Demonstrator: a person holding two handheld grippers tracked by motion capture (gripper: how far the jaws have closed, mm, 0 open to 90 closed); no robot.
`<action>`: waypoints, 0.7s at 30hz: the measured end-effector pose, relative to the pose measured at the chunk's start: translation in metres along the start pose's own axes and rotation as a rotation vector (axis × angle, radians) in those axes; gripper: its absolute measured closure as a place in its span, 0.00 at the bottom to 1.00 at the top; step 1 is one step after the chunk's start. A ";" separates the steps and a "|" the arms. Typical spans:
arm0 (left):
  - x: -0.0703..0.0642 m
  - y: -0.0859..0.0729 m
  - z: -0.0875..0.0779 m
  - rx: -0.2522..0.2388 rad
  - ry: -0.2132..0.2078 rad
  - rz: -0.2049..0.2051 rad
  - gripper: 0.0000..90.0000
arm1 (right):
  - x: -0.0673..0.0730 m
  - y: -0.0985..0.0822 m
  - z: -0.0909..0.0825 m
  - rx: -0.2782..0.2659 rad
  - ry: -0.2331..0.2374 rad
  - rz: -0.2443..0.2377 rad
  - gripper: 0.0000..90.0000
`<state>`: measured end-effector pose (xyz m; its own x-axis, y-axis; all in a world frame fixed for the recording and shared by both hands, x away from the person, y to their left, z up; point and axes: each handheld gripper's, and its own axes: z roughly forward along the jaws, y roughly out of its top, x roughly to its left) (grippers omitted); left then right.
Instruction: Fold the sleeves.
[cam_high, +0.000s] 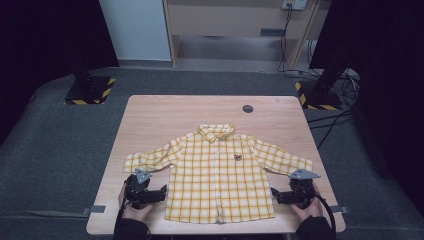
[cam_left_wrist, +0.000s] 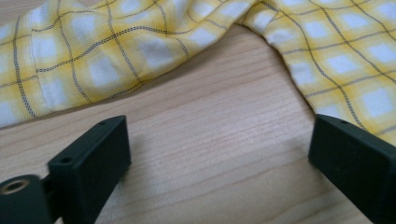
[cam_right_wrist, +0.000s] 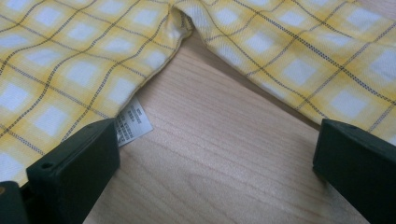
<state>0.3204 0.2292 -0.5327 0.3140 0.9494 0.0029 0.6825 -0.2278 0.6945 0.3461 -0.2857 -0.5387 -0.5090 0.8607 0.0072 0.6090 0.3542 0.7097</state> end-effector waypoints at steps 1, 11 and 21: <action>0.000 0.000 0.000 0.000 0.000 0.000 0.07 | 0.000 0.000 0.000 0.000 0.000 0.000 0.01; 0.009 -0.001 -0.018 -0.048 -0.059 -0.061 0.10 | 0.000 -0.004 -0.004 0.000 0.001 -0.006 0.00; 0.021 0.004 -0.028 -0.067 -0.082 -0.104 0.10 | 0.001 -0.004 -0.004 0.000 0.001 -0.007 0.00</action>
<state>0.3110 0.2548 -0.5096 0.2984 0.9457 -0.1287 0.6695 -0.1113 0.7344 0.3410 -0.2880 -0.5386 -0.5144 0.8575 0.0029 0.6054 0.3607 0.7095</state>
